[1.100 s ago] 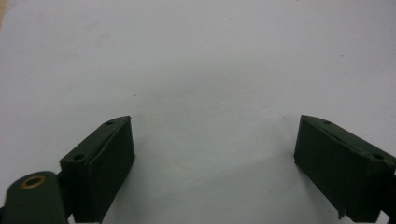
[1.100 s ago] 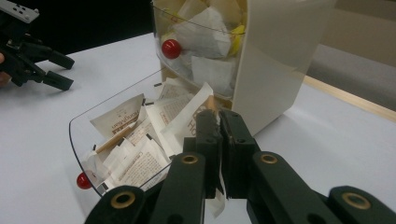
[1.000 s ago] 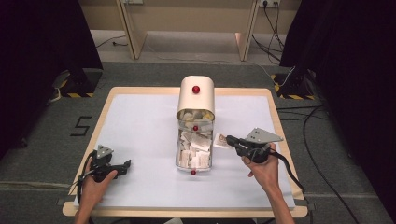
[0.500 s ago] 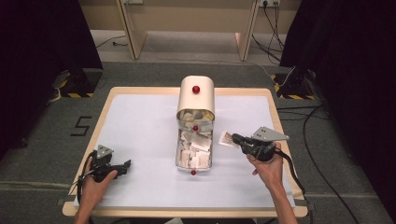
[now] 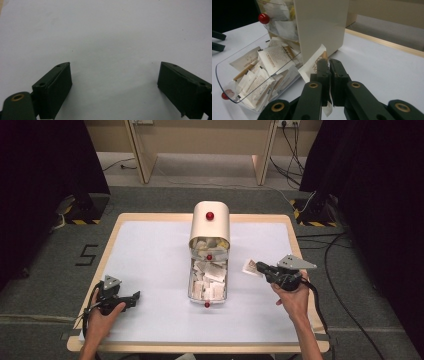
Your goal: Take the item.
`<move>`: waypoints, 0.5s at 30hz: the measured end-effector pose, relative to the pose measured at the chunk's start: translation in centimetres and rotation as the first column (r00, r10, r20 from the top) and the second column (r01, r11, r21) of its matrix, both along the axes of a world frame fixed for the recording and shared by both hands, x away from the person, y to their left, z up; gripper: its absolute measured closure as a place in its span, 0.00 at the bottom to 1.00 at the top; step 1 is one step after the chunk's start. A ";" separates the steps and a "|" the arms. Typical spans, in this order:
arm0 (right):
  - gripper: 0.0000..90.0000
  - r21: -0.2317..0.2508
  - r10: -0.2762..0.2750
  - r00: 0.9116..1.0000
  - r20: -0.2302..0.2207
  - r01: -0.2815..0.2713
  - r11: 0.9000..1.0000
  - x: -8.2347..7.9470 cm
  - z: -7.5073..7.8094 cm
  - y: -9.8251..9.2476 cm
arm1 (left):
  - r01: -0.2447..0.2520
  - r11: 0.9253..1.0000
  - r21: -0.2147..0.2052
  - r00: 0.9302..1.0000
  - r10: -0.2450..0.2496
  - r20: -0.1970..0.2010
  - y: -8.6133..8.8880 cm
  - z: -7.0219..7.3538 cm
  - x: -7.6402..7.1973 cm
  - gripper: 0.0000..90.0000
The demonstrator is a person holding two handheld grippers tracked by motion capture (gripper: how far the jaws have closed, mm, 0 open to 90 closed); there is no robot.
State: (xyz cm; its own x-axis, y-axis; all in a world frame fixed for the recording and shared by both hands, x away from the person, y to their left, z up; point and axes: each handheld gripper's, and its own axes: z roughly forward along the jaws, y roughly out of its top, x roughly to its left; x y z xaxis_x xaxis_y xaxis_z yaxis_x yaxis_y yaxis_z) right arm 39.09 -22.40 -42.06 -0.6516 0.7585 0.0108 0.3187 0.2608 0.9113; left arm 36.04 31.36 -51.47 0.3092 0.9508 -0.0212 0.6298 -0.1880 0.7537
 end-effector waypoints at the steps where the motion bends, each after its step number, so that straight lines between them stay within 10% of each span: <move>1: 0.97 0.000 0.000 1.000 0.000 0.000 1.000 0.0 0.0 0.0 | 0.000 1.000 0.000 1.000 0.000 0.000 0.0 0.0 0.0 0.13; 15: 0.97 0.008 -0.043 0.999 -0.014 0.043 0.999 0.4 -0.5 -1.5 | 0.000 1.000 0.000 1.000 0.000 0.000 0.0 0.0 0.0 0.13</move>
State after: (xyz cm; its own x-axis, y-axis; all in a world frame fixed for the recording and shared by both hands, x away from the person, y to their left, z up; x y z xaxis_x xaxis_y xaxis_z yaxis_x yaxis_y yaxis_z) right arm 39.50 -23.90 -42.52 -0.6179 0.7858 0.0259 0.3421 0.2390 0.9088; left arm 36.04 31.36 -51.47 0.3092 0.9508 -0.0213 0.6301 -0.1880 0.7535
